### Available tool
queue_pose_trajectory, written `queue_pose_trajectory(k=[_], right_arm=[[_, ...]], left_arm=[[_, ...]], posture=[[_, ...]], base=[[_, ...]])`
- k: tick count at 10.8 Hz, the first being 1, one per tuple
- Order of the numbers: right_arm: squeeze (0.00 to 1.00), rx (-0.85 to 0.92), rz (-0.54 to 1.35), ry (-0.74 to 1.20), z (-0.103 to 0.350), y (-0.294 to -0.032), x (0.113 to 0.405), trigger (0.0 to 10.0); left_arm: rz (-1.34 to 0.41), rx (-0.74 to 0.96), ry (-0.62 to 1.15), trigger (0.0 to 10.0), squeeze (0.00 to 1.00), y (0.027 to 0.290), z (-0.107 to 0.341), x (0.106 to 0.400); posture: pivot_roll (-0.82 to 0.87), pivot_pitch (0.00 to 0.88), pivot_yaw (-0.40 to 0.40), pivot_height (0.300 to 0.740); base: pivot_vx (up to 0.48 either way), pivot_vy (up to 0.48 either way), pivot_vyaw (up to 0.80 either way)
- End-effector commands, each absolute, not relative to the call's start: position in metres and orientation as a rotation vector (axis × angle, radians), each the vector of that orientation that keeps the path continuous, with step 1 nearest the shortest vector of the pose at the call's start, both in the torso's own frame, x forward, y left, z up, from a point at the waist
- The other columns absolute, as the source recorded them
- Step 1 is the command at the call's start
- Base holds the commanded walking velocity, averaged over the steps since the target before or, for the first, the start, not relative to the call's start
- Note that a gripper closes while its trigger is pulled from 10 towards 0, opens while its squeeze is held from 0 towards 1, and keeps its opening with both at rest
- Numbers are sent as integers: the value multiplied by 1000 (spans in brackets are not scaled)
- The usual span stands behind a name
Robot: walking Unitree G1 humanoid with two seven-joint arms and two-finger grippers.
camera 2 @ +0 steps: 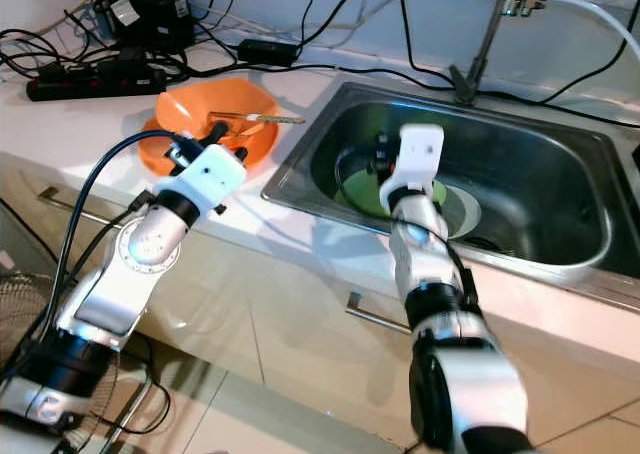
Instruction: Kitchen organization
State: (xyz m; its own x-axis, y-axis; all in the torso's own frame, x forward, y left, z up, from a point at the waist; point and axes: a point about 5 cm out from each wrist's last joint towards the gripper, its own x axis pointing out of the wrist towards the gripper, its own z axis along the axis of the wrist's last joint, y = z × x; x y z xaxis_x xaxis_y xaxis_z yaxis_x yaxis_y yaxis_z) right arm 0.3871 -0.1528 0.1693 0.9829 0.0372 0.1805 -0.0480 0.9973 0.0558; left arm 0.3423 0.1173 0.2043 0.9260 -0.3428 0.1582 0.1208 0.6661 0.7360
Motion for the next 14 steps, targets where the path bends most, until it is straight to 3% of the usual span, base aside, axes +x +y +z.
queue_pose_trajectory(k=[1, 7, 14], right_arm=[[0, 81, 50, -205, 173, -152, 385, 10000], [0, 122, 49, -182, 162, -142, 373, 10000], [0, 128, 40, -181, 166, -143, 369, 10000]], left_arm=[[-261, 827, -310, 10000, 0, 117, 206, 346], [-292, 1006, -305, 10000, 0, 115, 209, 365], [-290, 1081, -243, 10000, 0, 119, 209, 388]], posture=[[215, 21, -21, 740], [199, 4, -4, 740], [180, 31, -2, 740]], base=[[0, 0, 0], [0, 0, 0], [0, 0, 0]])
